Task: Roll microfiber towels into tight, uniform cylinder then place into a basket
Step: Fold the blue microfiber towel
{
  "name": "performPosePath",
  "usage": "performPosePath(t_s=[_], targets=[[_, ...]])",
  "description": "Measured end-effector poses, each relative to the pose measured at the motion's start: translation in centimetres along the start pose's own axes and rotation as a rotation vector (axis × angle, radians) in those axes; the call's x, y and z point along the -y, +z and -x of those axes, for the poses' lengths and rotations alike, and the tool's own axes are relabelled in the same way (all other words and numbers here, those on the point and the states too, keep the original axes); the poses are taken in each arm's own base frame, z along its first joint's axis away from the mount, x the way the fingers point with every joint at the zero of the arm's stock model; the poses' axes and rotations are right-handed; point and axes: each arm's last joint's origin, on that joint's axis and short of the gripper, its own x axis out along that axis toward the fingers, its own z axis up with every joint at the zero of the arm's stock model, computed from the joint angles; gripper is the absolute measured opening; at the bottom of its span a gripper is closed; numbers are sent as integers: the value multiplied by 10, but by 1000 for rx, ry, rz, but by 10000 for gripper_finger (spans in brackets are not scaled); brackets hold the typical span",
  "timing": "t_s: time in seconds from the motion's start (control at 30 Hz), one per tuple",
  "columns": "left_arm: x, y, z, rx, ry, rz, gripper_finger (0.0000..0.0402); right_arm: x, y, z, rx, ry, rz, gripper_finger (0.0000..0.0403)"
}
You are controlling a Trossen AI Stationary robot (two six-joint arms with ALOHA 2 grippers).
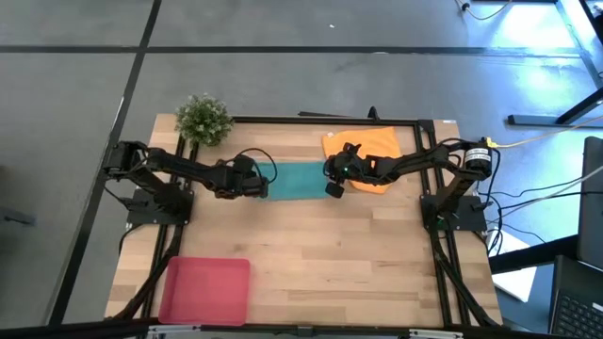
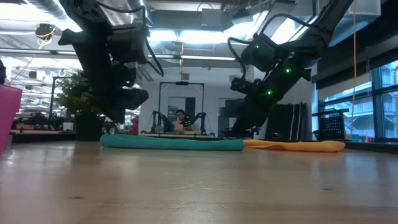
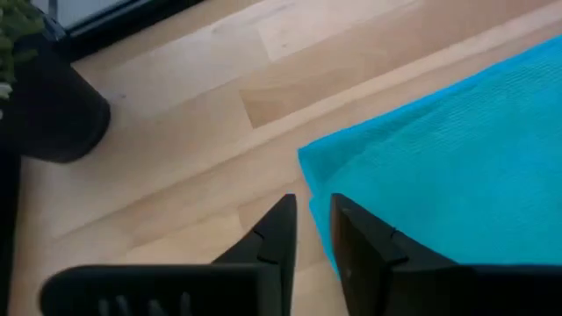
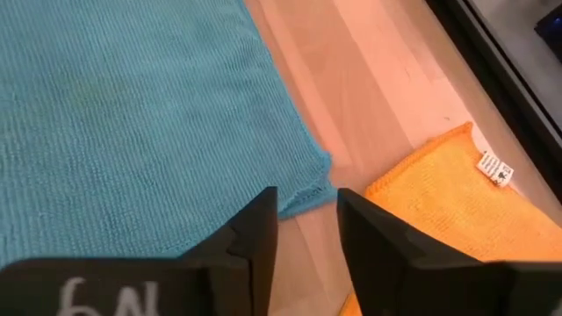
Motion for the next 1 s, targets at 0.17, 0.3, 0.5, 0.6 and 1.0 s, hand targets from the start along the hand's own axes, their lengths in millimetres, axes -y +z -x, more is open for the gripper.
performPosePath(t_s=[0.17, 0.3, 0.5, 0.6, 1.0], targets=[[0, 3, -3, 6, -6, 26, 80, -1, 2, 0, 23, 24, 11, 146], [5, 1, 1, -1, -44, 20, 76, -5, 3, 1, 42, 150, 22, 149], [16, -14, 19, 38, -127, -34, 78, -10, 6, 2, 98, 336, 97, 149], [21, -23, 29, 45, -170, -77, 76, -10, 6, 2, 98, 340, 99, 149], [30, -54, 61, 38, -310, -102, 78, -24, -14, -17, -3, 368, 98, 149]])
